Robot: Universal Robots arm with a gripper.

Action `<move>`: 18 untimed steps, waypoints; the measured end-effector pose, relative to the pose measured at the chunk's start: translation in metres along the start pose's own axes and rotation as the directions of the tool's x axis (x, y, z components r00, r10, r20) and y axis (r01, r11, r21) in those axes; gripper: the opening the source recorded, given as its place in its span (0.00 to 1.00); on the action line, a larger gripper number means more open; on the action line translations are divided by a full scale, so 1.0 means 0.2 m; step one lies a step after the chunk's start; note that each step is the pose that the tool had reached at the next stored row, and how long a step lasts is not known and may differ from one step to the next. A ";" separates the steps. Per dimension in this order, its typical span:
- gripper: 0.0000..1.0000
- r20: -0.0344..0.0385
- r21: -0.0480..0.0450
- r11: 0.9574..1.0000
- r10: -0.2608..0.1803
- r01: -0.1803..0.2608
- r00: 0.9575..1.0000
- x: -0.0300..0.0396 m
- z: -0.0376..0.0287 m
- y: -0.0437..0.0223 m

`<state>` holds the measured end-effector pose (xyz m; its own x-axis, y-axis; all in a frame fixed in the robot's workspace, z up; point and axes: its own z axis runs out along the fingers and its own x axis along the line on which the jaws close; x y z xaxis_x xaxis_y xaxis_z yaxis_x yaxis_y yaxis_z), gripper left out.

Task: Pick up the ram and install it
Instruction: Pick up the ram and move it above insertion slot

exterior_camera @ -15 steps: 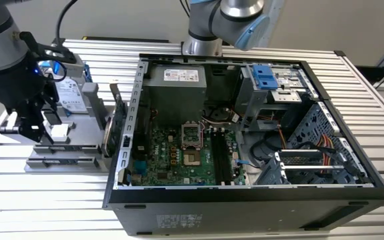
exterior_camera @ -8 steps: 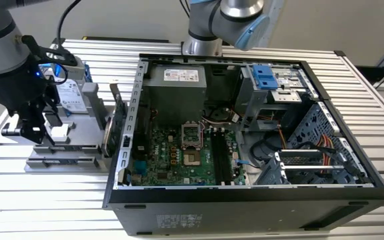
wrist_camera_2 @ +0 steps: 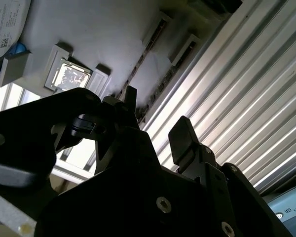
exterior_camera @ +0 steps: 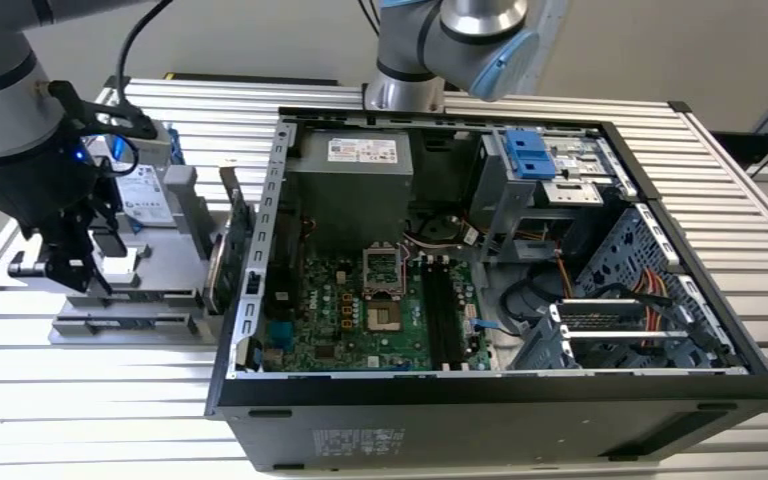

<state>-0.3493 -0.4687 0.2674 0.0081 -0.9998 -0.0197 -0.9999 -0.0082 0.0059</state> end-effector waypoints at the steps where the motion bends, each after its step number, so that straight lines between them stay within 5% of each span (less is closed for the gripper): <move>1: 1.00 0.000 0.000 1.000 0.000 0.000 1.000 0.000 0.004 0.000; 18: 1.00 0.000 0.004 1.000 0.000 0.000 1.000 0.002 0.073 0.004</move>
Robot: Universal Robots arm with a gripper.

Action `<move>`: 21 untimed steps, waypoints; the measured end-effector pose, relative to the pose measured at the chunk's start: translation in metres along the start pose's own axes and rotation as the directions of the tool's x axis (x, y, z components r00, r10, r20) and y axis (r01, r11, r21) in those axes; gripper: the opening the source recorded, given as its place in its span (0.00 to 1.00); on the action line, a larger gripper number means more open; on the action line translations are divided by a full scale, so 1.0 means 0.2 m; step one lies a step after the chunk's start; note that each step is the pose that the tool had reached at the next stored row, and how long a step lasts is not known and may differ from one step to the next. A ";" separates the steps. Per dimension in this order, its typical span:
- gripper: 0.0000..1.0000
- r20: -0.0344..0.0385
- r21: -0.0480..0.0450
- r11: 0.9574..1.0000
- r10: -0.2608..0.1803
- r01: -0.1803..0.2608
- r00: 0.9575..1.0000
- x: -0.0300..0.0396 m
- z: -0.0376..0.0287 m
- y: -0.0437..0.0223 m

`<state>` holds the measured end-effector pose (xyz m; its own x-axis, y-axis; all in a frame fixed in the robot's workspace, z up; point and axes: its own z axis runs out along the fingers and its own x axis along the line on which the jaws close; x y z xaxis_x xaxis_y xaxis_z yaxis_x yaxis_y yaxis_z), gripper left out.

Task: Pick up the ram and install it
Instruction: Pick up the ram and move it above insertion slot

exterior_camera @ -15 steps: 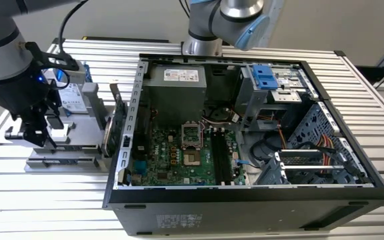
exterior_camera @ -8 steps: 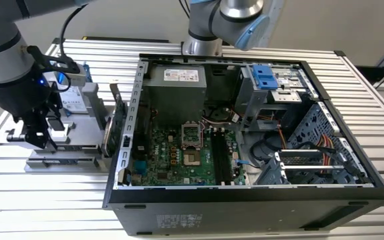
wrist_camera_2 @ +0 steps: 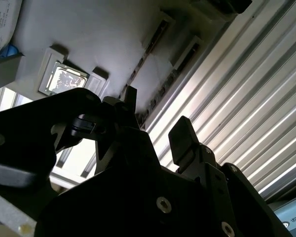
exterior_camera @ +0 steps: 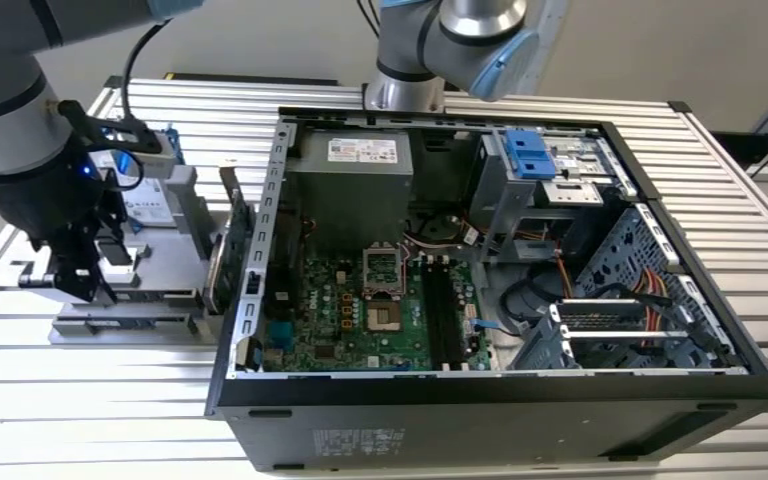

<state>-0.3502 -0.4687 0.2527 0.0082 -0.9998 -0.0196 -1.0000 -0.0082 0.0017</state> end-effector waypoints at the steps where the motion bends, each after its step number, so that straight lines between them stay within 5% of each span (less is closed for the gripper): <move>1: 1.00 0.000 0.000 1.000 0.000 0.000 1.000 0.000 0.004 0.000; 21: 1.00 0.000 0.001 1.000 -0.006 0.006 1.000 0.033 0.059 0.001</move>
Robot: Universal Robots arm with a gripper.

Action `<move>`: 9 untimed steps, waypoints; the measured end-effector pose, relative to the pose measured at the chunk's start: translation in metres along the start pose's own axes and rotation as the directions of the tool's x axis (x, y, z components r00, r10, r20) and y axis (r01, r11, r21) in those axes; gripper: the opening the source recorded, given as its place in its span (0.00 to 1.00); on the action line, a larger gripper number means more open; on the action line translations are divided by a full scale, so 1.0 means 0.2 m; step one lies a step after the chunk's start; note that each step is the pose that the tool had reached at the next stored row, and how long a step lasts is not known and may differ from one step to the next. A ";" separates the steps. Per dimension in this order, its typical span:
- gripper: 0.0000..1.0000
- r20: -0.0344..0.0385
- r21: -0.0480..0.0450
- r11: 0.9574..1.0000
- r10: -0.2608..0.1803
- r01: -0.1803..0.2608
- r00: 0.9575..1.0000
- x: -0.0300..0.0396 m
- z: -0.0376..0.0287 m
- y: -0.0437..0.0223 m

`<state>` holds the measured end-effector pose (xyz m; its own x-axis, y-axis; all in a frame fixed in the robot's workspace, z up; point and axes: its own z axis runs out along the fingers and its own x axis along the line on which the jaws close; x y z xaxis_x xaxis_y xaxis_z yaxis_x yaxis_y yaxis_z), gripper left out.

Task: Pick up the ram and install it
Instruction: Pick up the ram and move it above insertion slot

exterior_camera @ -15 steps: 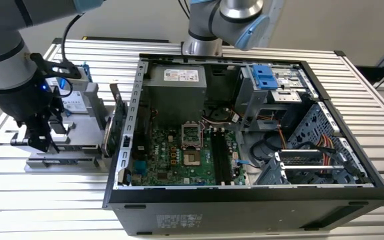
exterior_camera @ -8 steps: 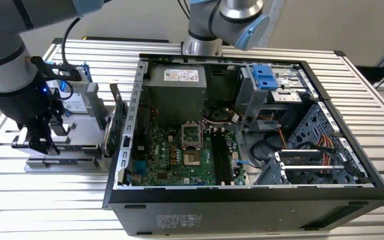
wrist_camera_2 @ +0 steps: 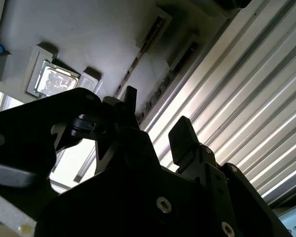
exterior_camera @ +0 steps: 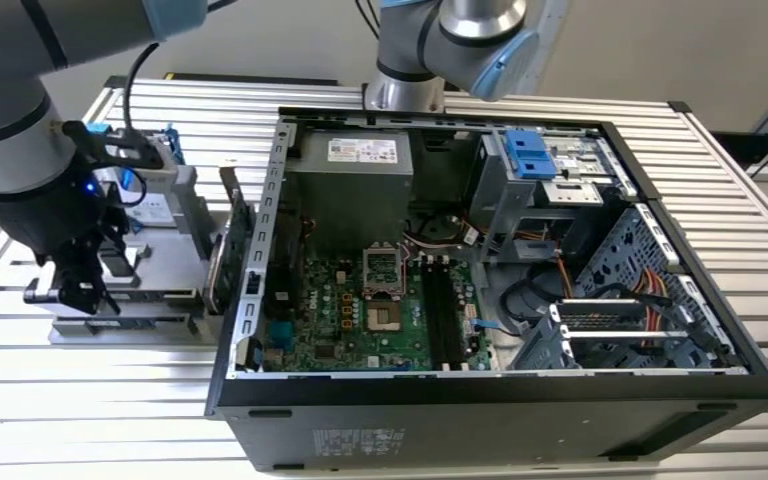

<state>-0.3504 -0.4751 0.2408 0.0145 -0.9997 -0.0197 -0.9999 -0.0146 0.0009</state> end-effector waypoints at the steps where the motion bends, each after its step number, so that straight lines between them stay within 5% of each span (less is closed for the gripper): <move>1: 1.00 0.000 0.000 1.000 0.000 0.000 1.000 0.002 0.002 0.000; 9: 1.00 0.000 0.000 1.000 -0.002 0.002 1.000 0.012 0.028 0.001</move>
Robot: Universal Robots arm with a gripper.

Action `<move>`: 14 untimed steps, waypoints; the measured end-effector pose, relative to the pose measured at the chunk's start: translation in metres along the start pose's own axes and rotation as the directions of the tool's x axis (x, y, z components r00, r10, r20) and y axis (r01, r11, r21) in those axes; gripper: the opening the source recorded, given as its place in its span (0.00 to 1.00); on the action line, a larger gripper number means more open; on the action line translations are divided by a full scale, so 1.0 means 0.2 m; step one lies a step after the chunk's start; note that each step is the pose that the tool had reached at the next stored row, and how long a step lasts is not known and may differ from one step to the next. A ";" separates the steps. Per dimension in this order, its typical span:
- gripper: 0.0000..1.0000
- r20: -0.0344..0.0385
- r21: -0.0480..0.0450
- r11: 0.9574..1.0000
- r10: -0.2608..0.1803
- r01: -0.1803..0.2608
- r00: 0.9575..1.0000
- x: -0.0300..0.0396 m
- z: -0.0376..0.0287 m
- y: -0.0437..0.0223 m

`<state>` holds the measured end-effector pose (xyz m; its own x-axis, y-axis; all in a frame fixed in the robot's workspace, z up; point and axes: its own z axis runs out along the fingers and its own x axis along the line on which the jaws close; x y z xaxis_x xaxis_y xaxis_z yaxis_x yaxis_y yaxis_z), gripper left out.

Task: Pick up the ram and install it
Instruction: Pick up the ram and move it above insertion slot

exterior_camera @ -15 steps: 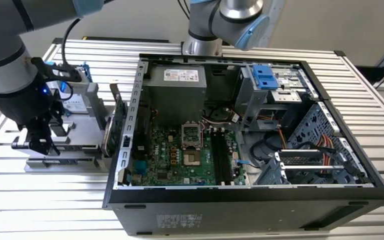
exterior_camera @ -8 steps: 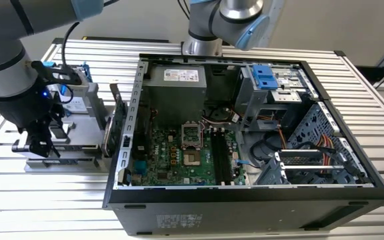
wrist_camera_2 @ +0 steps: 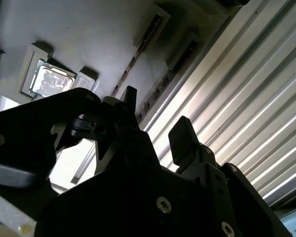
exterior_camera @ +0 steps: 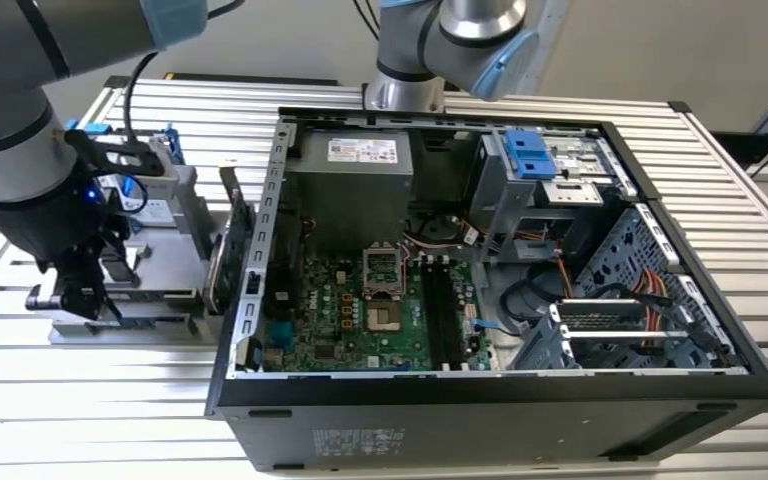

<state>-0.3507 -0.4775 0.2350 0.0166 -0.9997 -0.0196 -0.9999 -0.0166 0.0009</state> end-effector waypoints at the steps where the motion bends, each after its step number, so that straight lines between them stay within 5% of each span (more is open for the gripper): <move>1: 1.00 0.000 0.000 1.000 0.000 0.000 1.000 0.000 0.004 0.000; 14: 1.00 0.000 0.001 1.000 0.000 0.000 1.000 0.009 0.056 0.010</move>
<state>-0.3526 -0.4790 0.2239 0.0168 -0.9997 -0.0197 -0.9999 -0.0168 -0.0003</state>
